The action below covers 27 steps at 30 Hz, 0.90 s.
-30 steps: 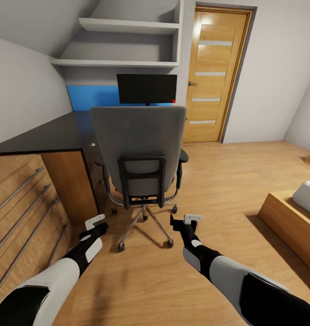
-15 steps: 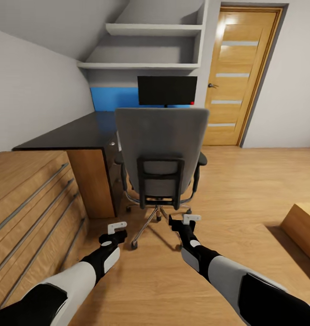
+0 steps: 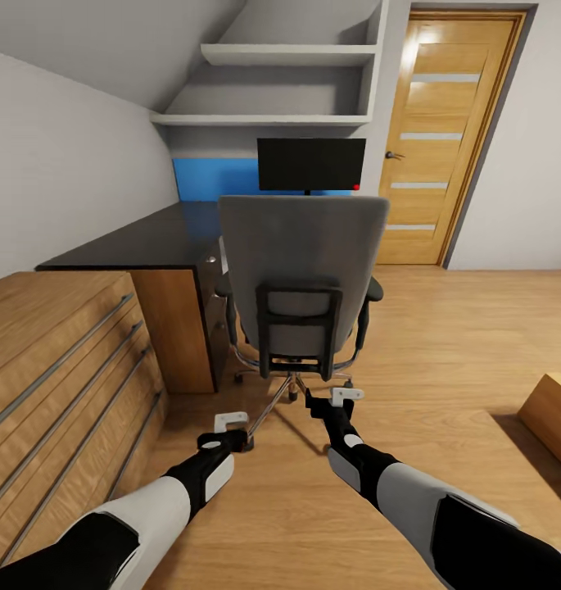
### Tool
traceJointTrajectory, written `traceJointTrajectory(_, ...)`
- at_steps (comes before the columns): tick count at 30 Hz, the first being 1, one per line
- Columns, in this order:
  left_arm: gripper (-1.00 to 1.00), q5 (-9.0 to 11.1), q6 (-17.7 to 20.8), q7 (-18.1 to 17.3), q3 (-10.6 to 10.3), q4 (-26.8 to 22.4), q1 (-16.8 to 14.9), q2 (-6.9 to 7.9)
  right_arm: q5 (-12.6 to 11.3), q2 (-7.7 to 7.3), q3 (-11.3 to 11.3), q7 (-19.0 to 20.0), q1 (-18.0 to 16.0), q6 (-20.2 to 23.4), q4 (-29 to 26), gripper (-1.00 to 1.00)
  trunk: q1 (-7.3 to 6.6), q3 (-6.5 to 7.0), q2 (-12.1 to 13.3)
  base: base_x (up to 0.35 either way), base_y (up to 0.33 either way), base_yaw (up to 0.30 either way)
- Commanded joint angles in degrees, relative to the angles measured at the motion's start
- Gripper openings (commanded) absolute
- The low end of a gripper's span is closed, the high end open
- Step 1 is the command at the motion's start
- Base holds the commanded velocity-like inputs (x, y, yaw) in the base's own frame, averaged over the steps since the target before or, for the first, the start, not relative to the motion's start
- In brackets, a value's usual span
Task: In the bedroom, organize the workspace by keeping the computer under the desk, ensuring the monitor is on the desk, placing the keyboard on the desk next to the monitor, placing the mouse on the desk next to the keyboard, moving the folder from the swivel chair onto the desk next to the mouse, stacking the notebook on top of the folder with the pen on top of the notebook, and positioning the swivel chair next to the desk.
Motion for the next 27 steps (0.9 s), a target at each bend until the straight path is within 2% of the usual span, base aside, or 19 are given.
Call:
traceJointTrajectory(1, 1.00, 0.49, 1.64, 0.35, -0.59, -0.05, -0.03, 0.00, -0.20, -0.01, 0.49, -0.43, -0.04, -0.09, -0.05, 1.00, -0.01, -0.05, -0.02, 0.000, 0.000, 0.005)
traceJointTrajectory(7, 1.00, 0.54, 4.54, 0.78, -0.73, -1.48, -0.03, 0.00, -0.19, -0.02, 0.48, -0.42, -0.04, -0.19, -0.05, 1.00, -0.01, -0.05, -0.02, 0.000, 0.000, 0.002)
traceJointTrajectory(10, 1.00, 0.64, 6.59, 0.96, -0.75, -5.22, -0.03, 0.00, -0.19, -0.06, 0.44, -0.46, -0.04, -0.23, -0.05, 1.00, -0.01, -0.05, -0.02, 0.000, 0.000, 0.000)
traceJointTrajectory(12, 1.00, 0.68, 8.78, 1.01, -0.74, -7.41, -0.03, 0.00, -0.19, -0.08, 0.43, -0.48, -0.04, -0.24, -0.05, 1.00, -0.01, -0.05, -0.02, 0.000, 0.000, 0.000)
traceJointTrajectory(14, 1.00, 0.74, 14.86, 1.02, -0.71, -11.32, -0.03, 0.00, -0.19, -0.10, 0.42, -0.50, -0.04, -0.25, -0.05, 1.00, -0.01, -0.05, -0.02, 0.000, 0.000, -0.004)
traceJointTrajectory(18, 1.00, 0.85, 17.05, 0.76, -0.39, -12.60, -0.03, 0.00, -0.19, -0.10, 0.42, -0.47, -0.04, -0.26, -0.05, 1.00, -0.01, -0.04, -0.02, 0.000, 0.000, -0.085)
traceJointTrajectory(21, 1.00, 0.80, 15.20, 0.46, -0.34, -12.12, -0.03, 0.00, -0.17, -0.12, 0.42, -0.44, -0.04, -0.26, -0.05, 1.00, -0.01, 0.01, -0.02, 0.000, 0.000, -0.207)
traceJointTrajectory(25, 1.00, 0.62, 3.55, 0.35, -0.36, -7.15, -0.03, 0.00, -0.15, -0.13, 0.41, -0.42, -0.02, -0.26, 0.01, 1.00, -0.01, 0.05, -0.02, 0.000, 0.000, -0.171)
traceJointTrajectory(27, 1.00, 0.55, 0.79, 0.33, -0.34, -5.94, -0.03, 0.00, -0.13, -0.08, 0.46, -0.42, 0.08, -0.26, 0.00, 1.00, -0.01, 0.06, -0.02, 0.000, 0.000, -0.067)
